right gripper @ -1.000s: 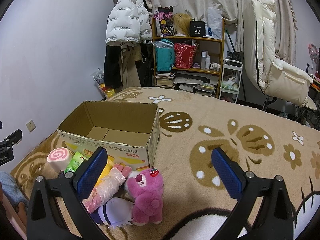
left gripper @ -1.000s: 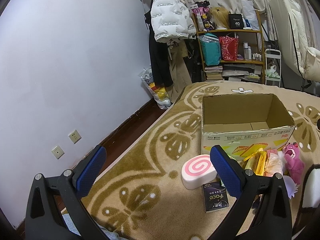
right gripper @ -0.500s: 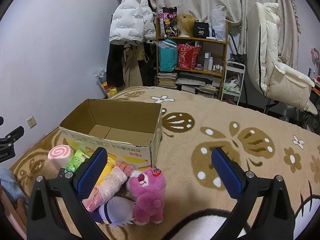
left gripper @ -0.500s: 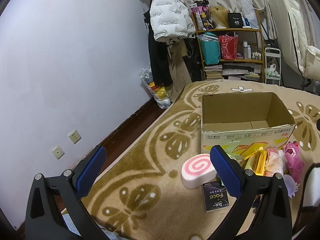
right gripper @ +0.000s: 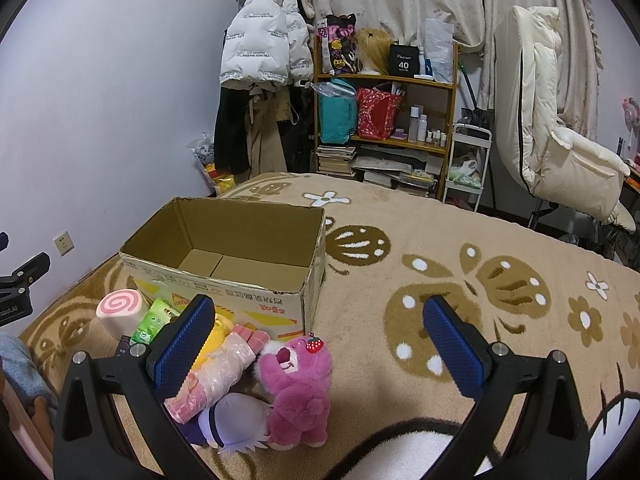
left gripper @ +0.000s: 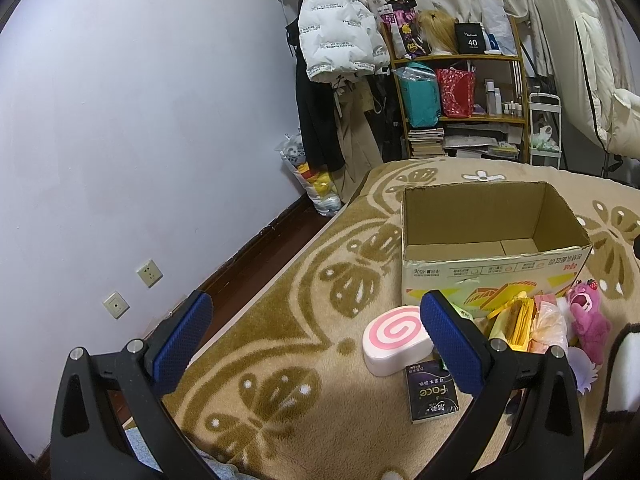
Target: Organize soft objects
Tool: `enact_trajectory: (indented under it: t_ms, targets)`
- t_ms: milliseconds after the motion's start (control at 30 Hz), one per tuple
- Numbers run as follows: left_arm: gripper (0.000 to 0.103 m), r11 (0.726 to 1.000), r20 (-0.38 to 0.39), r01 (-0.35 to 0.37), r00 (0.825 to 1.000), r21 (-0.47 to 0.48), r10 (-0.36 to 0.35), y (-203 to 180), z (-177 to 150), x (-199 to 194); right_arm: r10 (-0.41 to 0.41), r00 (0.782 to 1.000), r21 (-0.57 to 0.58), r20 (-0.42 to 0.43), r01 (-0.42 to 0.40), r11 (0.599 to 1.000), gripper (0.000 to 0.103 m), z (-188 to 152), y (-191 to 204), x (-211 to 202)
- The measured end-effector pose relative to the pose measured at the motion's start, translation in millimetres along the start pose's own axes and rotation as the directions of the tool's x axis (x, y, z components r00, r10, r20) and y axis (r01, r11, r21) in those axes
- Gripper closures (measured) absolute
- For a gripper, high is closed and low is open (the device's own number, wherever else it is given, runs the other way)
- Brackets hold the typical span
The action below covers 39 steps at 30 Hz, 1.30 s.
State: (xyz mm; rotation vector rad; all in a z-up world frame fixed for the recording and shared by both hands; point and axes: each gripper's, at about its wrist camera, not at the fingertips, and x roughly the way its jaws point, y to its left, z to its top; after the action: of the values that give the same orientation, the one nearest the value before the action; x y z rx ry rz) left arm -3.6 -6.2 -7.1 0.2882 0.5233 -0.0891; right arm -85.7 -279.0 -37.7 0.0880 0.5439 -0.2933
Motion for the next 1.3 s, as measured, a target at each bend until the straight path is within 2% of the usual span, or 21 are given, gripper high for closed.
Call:
enact_trajectory:
  t_ms: [467,600,733,900,1033,1133,1200,1300]
  targets:
    - [0.0,1.0,-0.011,-0.008,1.0,0.009,0.008,-0.9,-3.4,3.8,0.0,1.0,-0.003,-0.001,0.0,1.0,0.0,-0.3,1.2,-1.4]
    - [0.0,0.999,-0.033,0.037,0.999,0.001,-0.037,1.5,-2.9,7.7,-0.002,1.0,0.005,0.006,0.002,1.0,0.0,0.0,-0.3,-2.6]
    - [0.0,0.999,-0.053,0.039,0.998,0.011,-0.038,0.9,-2.9,10.3,0.016,1.0,0.03,-0.008,-0.015,0.999,0.0,2.7,-5.4,1.1]
    - [0.0,0.998,-0.082,0.066,0.995,0.024,-0.063,-2.3,0.0,17.6,0.045,0.998,0.065,-0.035,-0.042,0.997,0.0,5.0,-10.5,5.9]
    - [0.0,0.996,-0.094,0.075,0.993,0.048,-0.07,-7.6,3.9,26.6,0.029,0.997,0.083,-0.069,-0.023,0.996,0.0,9.1,-13.6,14.1]
    - [0.0,0.994,-0.118,0.096,0.989,0.042,-0.09,-12.1,8.2,35.4,0.022,0.993,0.094,-0.119,-0.011,0.996,0.0,9.3,-17.8,26.1]
    - [0.0,0.992,-0.141,0.127,0.982,0.015,-0.124,-12.4,10.9,43.2,0.043,0.987,0.108,-0.158,-0.026,0.994,0.0,7.6,-22.0,35.7]
    - [0.0,0.992,-0.156,0.129,0.98,0.005,-0.127,-14.2,13.7,52.8,0.068,0.976,0.132,-0.208,-0.041,0.99,0.0,3.8,-27.2,50.3]
